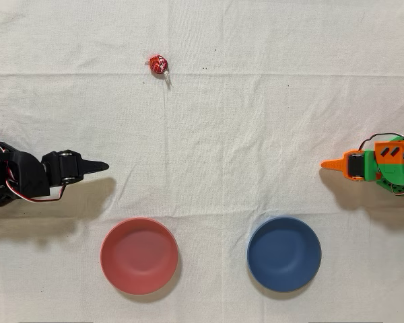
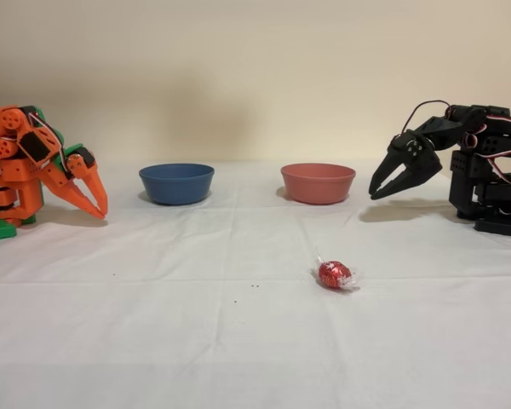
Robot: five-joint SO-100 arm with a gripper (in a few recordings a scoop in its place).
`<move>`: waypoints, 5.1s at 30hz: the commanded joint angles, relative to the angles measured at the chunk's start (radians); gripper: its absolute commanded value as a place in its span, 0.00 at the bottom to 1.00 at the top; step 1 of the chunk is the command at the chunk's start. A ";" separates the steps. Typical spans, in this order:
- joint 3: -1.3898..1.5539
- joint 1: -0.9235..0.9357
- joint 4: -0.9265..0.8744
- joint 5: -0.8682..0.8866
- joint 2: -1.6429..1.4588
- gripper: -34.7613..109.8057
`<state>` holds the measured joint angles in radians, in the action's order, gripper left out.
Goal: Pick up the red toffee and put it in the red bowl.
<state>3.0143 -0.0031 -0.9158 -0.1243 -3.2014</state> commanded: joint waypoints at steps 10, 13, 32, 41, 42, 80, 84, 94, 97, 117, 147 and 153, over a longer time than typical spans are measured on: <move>-0.321 -0.012 -0.190 -0.140 -0.015 0.24; -0.403 -0.037 -0.221 -0.181 0.023 0.24; -1.022 -0.483 -0.250 -0.109 0.736 0.24; -1.224 -0.522 -0.345 -0.110 0.994 0.24; -1.229 -0.523 -0.342 -0.101 1.008 0.24; -1.542 -0.630 -0.192 -0.218 1.463 0.24; -1.503 -0.627 -0.137 -0.225 1.453 0.24; -1.503 -0.614 -0.164 -0.265 1.479 0.36; -1.511 -0.607 -0.198 -0.242 1.486 0.39; -1.502 -0.568 -0.170 -0.341 1.583 0.44; -1.588 -0.571 0.021 -0.322 1.871 0.44; -1.628 -0.571 0.008 -0.353 1.919 0.44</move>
<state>1.4573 -0.5645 -0.9050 -0.4479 -1.2671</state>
